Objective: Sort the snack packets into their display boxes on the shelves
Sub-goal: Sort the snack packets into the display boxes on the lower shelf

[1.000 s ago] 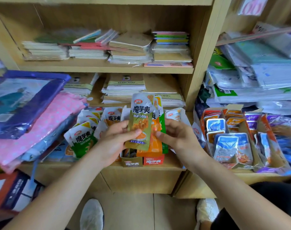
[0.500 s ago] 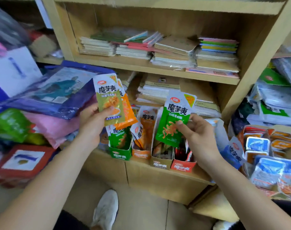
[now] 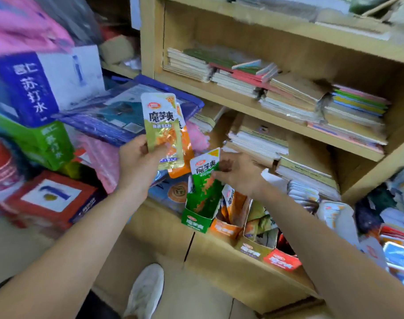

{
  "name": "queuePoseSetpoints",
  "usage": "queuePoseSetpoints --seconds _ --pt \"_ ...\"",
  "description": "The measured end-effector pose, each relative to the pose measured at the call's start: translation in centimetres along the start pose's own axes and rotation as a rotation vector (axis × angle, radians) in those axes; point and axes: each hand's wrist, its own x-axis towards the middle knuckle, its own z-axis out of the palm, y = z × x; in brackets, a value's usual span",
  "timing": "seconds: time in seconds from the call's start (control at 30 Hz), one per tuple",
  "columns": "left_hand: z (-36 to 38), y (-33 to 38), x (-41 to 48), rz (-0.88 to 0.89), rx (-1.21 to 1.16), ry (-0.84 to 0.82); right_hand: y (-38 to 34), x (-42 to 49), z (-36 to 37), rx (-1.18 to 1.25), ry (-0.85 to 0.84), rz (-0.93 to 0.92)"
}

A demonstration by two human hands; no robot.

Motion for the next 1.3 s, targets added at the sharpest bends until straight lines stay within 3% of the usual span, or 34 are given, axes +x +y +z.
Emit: queuePoseSetpoints --seconds 0.17,0.3,0.47,0.57,0.77,0.93,1.03,1.1,1.3 --pt "-0.3 0.5 -0.2 0.040 -0.060 -0.052 1.0 -1.4 0.2 -0.012 0.148 -0.012" --pt "-0.2 0.9 -0.7 0.040 -0.118 -0.175 0.1 -3.1 -0.3 0.130 0.214 -0.046" --pt "0.7 1.3 -2.3 -0.003 -0.204 -0.411 -3.6 -4.1 -1.1 0.495 0.128 -0.049" --pt "1.8 1.2 -3.2 -0.031 -0.156 -0.499 -4.4 -3.6 -1.9 0.533 0.145 -0.116" --pt "3.1 0.7 -2.7 -0.072 -0.091 -0.303 -1.6 -3.3 -5.3 0.419 0.211 -0.034" --pt "3.4 0.5 -2.3 -0.079 -0.090 -0.207 1.6 -3.9 -7.6 0.318 0.100 0.043" --pt "3.3 0.4 -2.4 -0.074 -0.058 -0.226 2.6 -3.8 -7.1 0.147 -0.016 0.086" --pt "3.3 0.4 -2.5 -0.072 -0.040 -0.238 3.5 -3.6 -6.4 0.045 0.016 0.085" --pt "4.0 0.3 -3.3 -0.042 0.001 -0.385 2.1 -5.7 -5.9 0.254 0.185 0.042"
